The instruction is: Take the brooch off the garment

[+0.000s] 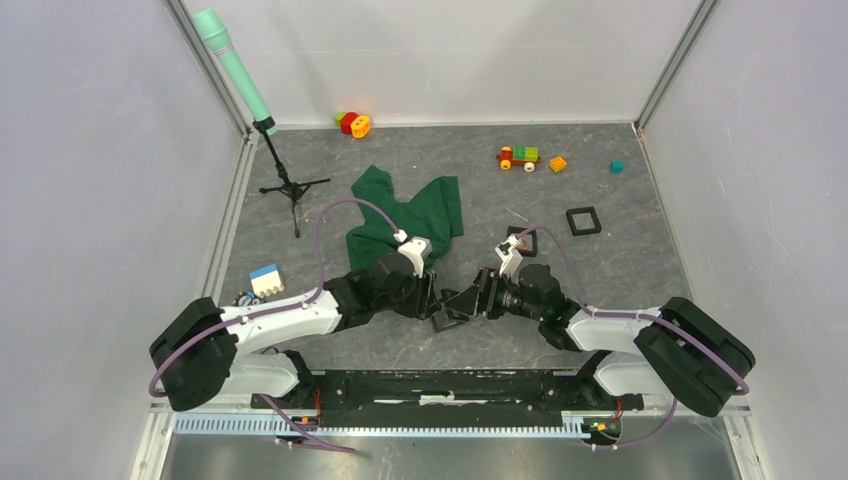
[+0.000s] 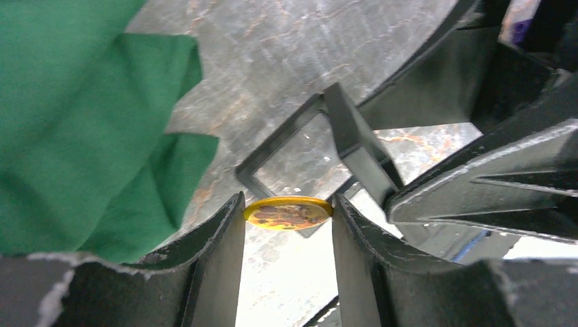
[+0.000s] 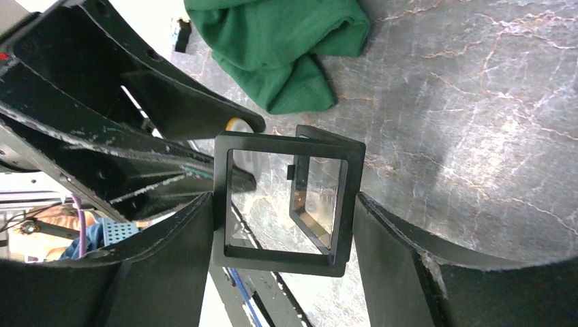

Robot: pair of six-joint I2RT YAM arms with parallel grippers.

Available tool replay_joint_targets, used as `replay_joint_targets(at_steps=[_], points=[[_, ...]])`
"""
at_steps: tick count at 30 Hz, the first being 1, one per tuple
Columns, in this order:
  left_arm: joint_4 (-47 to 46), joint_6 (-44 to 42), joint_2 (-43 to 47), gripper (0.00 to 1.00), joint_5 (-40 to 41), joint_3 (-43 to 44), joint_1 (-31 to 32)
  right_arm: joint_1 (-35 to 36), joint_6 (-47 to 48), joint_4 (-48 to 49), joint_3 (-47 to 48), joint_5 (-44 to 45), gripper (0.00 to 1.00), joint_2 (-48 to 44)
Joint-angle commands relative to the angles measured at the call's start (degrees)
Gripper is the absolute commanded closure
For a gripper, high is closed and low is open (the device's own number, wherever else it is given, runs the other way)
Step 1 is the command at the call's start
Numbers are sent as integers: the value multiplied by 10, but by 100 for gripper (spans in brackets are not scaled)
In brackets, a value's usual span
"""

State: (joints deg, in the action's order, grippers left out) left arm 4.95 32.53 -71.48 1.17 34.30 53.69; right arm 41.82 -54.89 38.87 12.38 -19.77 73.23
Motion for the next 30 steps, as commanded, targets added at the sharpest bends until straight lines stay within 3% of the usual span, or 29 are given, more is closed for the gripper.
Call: replay_joint_targets(at_steps=[1,30], points=[[-74,38,-23,62,-65,-5,-2,-6,-35,82,-14,-18,38,17],[-92,89,-60,57,-93,-9,-2,-16,-52,136,-23,-33,41,65]])
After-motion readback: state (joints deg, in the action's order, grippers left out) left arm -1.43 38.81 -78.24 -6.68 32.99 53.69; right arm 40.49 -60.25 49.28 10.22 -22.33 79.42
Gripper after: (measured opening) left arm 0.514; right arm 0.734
